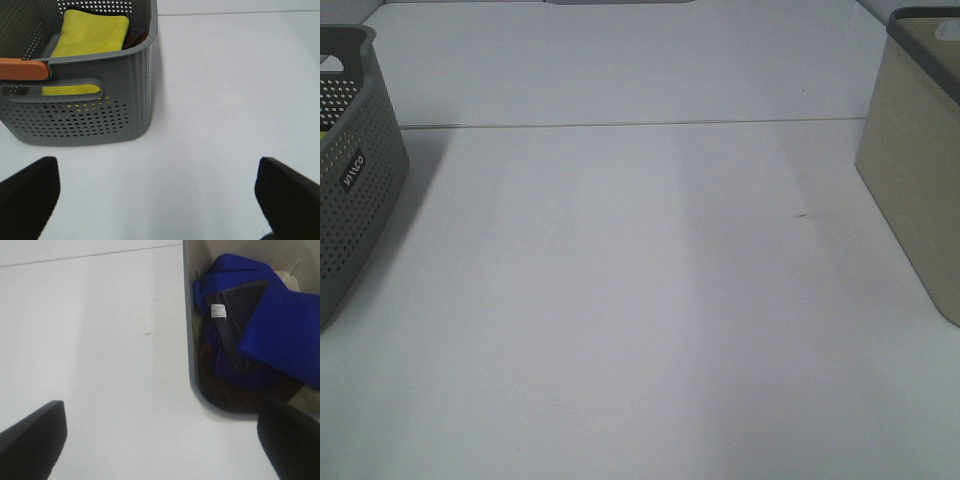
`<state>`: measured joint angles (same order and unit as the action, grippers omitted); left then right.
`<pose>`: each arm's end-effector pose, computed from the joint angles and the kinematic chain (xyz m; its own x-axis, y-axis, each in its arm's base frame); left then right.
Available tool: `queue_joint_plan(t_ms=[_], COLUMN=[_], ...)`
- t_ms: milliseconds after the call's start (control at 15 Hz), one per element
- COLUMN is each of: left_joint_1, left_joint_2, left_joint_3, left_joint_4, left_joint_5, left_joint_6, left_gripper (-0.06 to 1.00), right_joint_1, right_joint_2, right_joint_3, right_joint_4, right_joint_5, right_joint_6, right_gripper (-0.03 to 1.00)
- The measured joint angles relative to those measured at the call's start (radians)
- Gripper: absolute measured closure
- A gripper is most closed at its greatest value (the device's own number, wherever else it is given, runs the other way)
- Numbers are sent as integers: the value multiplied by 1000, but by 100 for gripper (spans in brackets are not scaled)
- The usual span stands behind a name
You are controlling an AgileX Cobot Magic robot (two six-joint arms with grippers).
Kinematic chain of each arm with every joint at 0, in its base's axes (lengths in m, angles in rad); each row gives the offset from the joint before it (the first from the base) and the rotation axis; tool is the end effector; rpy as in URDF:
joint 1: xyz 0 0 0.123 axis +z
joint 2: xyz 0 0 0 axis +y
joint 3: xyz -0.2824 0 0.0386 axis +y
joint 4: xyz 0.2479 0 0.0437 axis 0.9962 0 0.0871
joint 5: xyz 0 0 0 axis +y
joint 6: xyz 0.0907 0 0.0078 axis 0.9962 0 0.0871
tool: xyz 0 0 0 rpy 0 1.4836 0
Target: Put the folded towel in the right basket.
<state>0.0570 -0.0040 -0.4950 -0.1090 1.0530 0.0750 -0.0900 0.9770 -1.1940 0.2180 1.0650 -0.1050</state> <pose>-0.0043 -0.0089 0.2768 -0.4463 -0.0046 -0.8949 0.0370 0.9990 -0.0236 0.1728 0.0017 0.4136 -0.6794 0.0632 -0.7310 -0.0482 0.9903 0.1304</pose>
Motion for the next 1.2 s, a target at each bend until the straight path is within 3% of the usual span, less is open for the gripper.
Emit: queue_joint_plan(t_ms=[267, 333, 467, 933, 1200], left_joint_1=[0, 0, 0, 0, 0], left_joint_2=[0, 0, 0, 0, 0], left_joint_3=[0, 0, 0, 0, 0], left_joint_4=[0, 0, 0, 0, 0], left_joint_5=[0, 0, 0, 0, 0], left_joint_6=[0, 0, 0, 0, 0], left_gripper=[-4, -4, -4, -4, -4], right_joint_1=[0, 0, 0, 0, 0], right_joint_2=[-308, -487, -639, -946, -981], right_joint_3=[289, 422, 520, 662, 690], right_joint_4=[-5, -31, -50, -71, -71], right_joint_5=[-5, -5, -5, -4, -2], right_joint_6=[-7, -7, 8, 11, 11], right_gripper=[-1, -1, -1, -1, -1])
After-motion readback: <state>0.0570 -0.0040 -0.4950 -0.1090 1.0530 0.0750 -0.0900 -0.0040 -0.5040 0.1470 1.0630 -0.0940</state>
